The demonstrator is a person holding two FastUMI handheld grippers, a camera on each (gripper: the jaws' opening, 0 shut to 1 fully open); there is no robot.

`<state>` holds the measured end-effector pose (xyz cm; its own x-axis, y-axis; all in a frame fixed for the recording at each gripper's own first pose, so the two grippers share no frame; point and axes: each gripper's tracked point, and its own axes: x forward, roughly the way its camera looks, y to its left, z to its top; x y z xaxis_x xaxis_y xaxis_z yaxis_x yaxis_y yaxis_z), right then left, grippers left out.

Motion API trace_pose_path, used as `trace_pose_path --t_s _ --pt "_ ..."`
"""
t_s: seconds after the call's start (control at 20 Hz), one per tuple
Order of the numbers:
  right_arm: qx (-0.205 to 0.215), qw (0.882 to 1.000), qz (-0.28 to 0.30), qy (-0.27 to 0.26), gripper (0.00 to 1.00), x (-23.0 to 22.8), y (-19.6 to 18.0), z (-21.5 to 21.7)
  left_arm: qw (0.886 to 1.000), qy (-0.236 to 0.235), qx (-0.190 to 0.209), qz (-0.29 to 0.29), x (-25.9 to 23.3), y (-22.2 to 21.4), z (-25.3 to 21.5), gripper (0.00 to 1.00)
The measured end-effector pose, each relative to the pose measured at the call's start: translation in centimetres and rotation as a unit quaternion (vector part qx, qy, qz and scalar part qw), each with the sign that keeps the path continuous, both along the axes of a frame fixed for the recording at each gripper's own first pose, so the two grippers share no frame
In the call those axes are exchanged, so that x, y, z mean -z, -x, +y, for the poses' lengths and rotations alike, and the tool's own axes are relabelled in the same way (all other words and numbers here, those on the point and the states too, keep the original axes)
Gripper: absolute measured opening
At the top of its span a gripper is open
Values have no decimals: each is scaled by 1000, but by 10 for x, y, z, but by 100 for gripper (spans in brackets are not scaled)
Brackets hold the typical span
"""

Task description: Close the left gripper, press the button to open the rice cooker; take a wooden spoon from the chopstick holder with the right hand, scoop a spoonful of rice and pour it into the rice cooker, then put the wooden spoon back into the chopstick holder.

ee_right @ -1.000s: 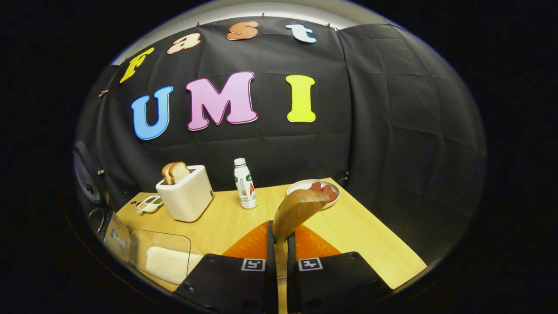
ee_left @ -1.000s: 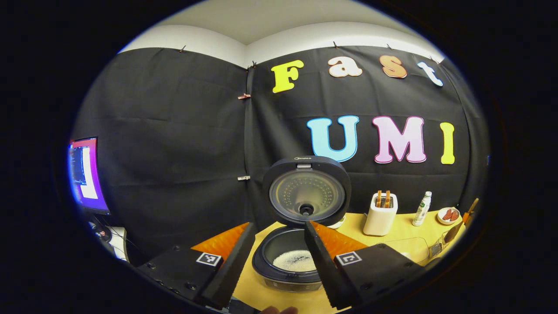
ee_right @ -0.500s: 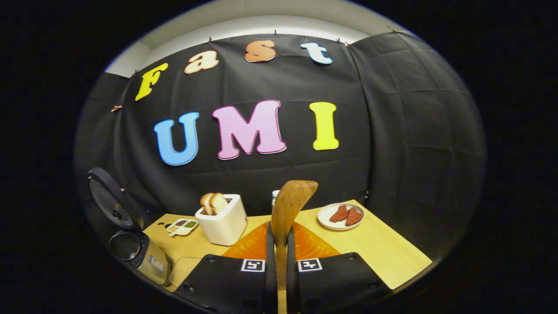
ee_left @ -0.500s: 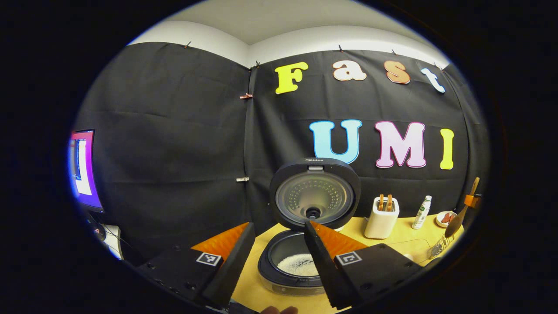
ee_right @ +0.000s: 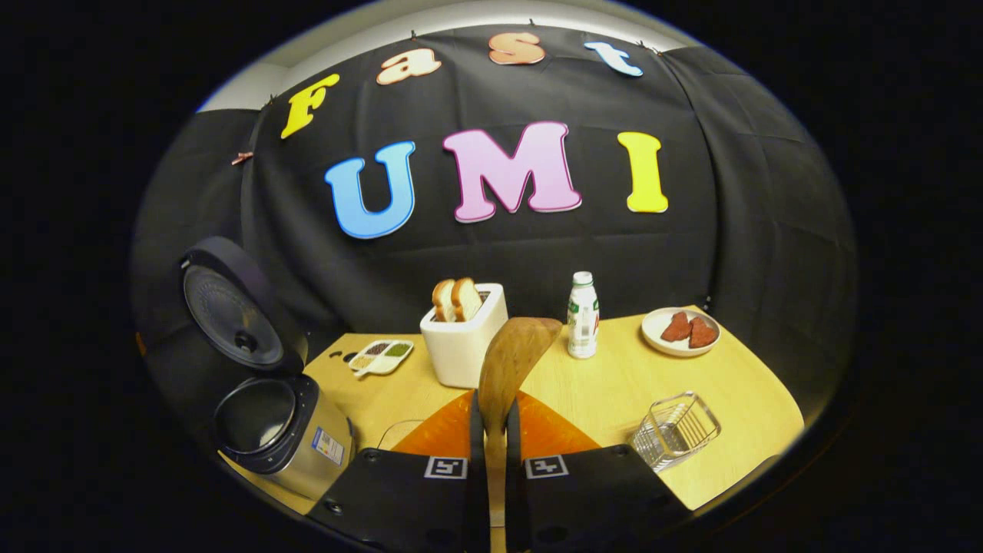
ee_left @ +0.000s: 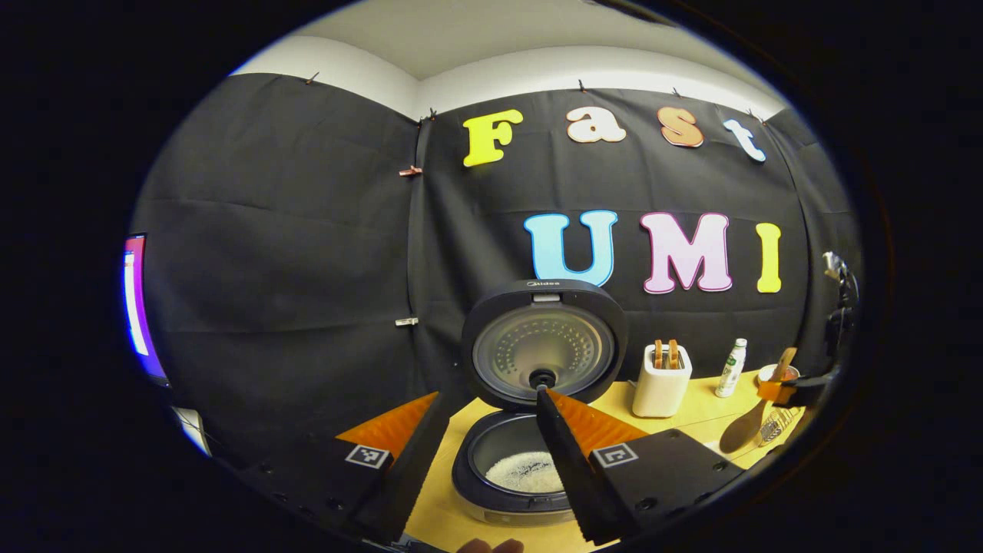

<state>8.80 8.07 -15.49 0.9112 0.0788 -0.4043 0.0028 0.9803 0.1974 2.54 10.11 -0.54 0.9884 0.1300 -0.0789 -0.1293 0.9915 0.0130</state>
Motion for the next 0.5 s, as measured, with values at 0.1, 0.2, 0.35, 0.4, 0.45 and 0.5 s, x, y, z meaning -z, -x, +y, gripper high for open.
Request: trace_pose_path --t_s 0.1,0.2,0.35,0.4,0.45,0.5 --pt "-8 1000 22 6 12 20 3 13 1000 0 8 2 1 -4 1 81" --pt "-18 999 38 12 12 37 7 25 1000 -4 14 1 1 -8 3 81" --pt "-33 998 55 20 12 56 11 42 1000 -4 19 -1 2 -12 7 81" --pt "-36 997 60 20 12 61 11 47 1000 -3 19 3 6 -13 8 81" --pt "-37 997 58 21 12 61 11 50 1000 -3 20 7 9 -13 9 81" --pt "-37 997 58 22 12 61 10 53 1000 -2 20 9 11 -13 9 80"
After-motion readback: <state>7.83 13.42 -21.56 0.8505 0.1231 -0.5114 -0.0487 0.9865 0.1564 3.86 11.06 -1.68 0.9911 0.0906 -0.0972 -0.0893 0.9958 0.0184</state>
